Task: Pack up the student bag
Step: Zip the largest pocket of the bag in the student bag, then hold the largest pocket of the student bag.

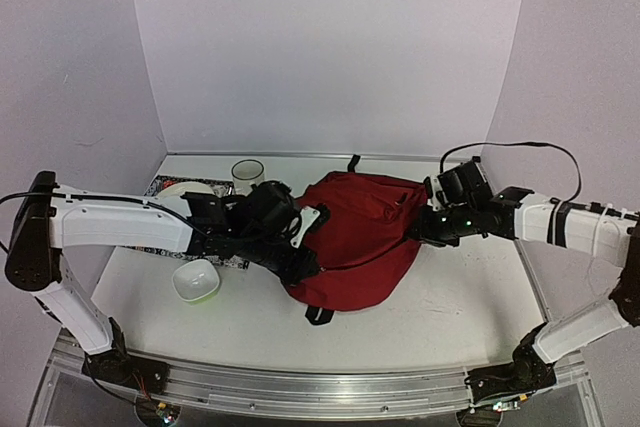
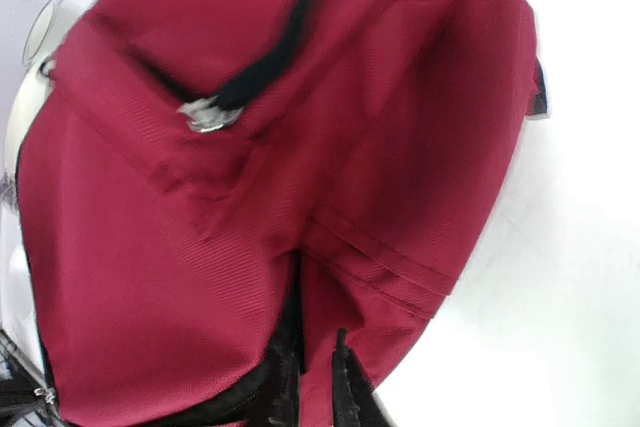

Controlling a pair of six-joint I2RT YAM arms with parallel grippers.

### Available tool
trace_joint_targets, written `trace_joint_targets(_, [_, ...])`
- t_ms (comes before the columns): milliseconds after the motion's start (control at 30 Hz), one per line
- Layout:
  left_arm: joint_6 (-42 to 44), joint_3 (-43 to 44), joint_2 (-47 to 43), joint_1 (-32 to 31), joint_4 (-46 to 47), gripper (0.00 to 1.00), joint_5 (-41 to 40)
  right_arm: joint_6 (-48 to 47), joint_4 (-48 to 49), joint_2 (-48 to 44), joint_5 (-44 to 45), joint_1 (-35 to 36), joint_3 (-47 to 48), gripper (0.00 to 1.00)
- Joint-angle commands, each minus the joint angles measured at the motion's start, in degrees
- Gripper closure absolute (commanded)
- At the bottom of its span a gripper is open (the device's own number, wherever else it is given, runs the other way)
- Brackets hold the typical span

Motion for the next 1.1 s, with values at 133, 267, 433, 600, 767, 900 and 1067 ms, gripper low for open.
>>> trace_joint_targets(133, [3.5,8.8,1.0,0.3,1.1,1.0,8.3,-22.2,0.0,-7.4,-5.5,12.9,1.0,0.39])
trace_joint_targets(267, [3.3,9.0,1.2,0.4,1.5,1.0,10.6,-32.7,4.3,-6.6,-5.7,17.2,0.1,0.27])
trace_joint_targets(433, [2.8,8.5,0.5,0.4,2.2,1.0,11.5,-43.5,6.1,-1.2,-8.9,19.3,1.7,0.27])
trace_joint_targets(600, [2.8,8.5,0.4,0.5,2.6,1.0,11.7,-47.9,8.1,2.7,-7.7,21.6,2.1,0.34])
trace_joint_targets(767, [3.1,7.2,0.0,1.2,2.5,1.0,11.1,-48.2,8.5,2.2,-3.1,21.6,1.3,0.79])
trace_joint_targets(900, [3.4,4.3,-0.8,4.5,1.9,1.0,10.3,-48.5,6.3,-2.3,1.2,21.6,-1.5,1.0])
trace_joint_targets(1067, [5.2,1.5,-1.9,9.6,-0.9,1.0,7.9,-48.1,2.4,-12.1,12.0,21.6,-6.5,1.0])
